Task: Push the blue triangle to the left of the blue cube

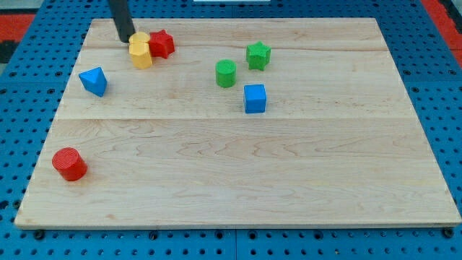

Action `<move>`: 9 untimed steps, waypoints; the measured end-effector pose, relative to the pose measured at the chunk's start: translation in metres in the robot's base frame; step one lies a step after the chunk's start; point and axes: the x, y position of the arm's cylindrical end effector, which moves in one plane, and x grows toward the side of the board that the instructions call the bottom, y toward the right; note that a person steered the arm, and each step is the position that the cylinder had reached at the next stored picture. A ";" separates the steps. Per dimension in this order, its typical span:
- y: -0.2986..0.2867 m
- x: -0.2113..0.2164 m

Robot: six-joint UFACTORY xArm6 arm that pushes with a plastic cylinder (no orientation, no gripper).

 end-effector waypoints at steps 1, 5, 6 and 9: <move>-0.095 0.022; 0.056 0.171; 0.039 0.171; -0.020 0.244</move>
